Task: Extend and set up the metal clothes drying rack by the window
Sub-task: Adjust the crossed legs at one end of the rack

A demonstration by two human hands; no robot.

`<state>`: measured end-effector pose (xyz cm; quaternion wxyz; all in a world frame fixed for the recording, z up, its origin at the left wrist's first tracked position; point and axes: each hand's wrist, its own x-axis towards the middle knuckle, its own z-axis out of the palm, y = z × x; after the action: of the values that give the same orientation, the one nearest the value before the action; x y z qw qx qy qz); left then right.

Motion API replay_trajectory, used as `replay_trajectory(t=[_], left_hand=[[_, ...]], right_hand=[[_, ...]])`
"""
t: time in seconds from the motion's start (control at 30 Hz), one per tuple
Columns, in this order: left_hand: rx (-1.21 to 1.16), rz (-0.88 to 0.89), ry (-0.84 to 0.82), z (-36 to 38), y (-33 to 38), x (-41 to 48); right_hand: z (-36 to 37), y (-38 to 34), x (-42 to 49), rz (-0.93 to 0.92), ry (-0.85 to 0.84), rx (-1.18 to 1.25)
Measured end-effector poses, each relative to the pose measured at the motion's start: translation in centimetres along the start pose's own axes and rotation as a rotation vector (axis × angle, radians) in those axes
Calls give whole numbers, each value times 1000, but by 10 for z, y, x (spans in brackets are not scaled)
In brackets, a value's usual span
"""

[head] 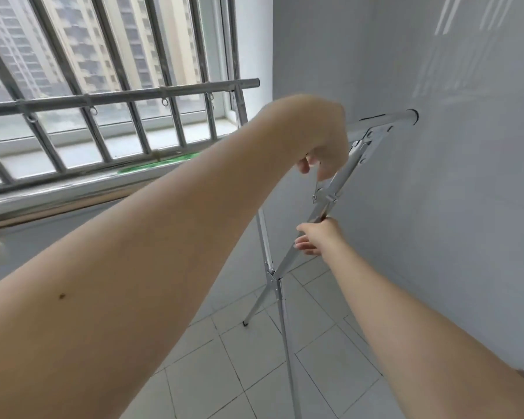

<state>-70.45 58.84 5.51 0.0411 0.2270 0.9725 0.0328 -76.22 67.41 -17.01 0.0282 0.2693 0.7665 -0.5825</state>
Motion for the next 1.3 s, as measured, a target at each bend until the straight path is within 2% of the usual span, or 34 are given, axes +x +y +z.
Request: replay_trajectory(t=[0.03, 0.07, 0.23, 0.33, 0.4, 0.5, 0.83, 1.17, 1.3], left_hand=[[-97, 28, -44, -2, -3, 3], [-105, 45, -14, -2, -4, 5], [217, 43, 430, 16, 7, 9], [259, 50, 553, 22, -5, 8], [266, 29, 571, 22, -11, 9], [259, -8, 567, 18, -15, 6], [280, -2, 574, 15, -9, 15], [283, 22, 590, 23, -2, 41], [290, 25, 586, 25, -4, 48]], right_hand=[[4, -3, 2, 72, -52, 107], [7, -3, 6, 127, -98, 207], [7, 16, 15, 339, -244, 623], [17, 21, 18, 306, -252, 892], [20, 17, 19, 232, -237, 970], [19, 13, 19, 152, -256, 997], [-4, 10, 55, 116, -271, 907], [-16, 13, 76, 156, -227, 914], [-22, 9, 77, 165, -274, 797]])
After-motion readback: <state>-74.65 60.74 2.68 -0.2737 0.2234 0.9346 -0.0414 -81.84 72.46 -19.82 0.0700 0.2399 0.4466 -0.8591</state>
